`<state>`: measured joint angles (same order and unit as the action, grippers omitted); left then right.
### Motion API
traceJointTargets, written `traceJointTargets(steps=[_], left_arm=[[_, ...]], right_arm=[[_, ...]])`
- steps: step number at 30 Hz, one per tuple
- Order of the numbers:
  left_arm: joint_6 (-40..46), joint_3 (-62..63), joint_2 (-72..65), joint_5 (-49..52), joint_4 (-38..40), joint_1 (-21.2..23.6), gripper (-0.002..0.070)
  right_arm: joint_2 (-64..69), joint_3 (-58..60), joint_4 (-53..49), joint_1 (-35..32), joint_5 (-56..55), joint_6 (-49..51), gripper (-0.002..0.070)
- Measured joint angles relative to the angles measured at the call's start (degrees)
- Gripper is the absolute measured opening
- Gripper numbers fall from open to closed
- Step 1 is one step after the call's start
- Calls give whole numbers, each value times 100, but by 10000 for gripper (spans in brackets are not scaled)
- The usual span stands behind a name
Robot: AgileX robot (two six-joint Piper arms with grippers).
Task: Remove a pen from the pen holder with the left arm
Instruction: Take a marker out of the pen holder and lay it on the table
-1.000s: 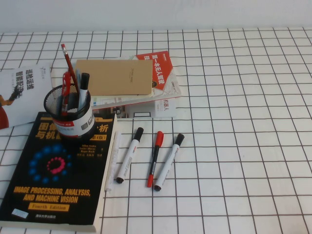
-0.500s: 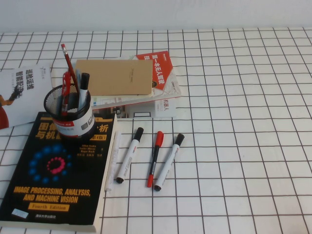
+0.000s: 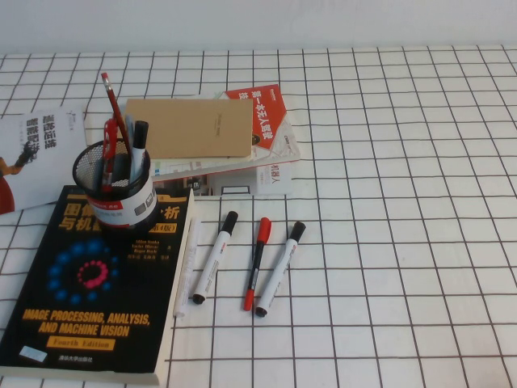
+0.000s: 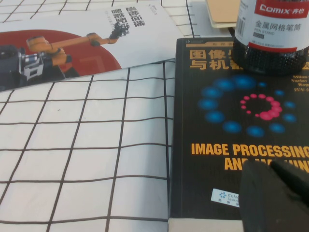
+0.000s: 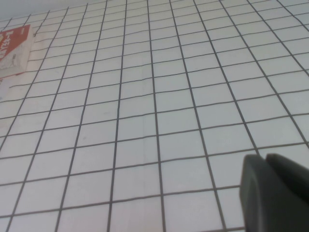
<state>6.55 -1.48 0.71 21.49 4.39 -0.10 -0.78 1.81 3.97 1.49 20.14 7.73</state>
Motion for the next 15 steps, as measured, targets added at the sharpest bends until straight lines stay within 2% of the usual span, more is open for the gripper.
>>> traceJointTargets(steps=[15], left_arm=[[-96, 0, 0, -52, 167, 0, -3]], right_arm=[[0, 0, 0, 0, 0, 0, -17]])
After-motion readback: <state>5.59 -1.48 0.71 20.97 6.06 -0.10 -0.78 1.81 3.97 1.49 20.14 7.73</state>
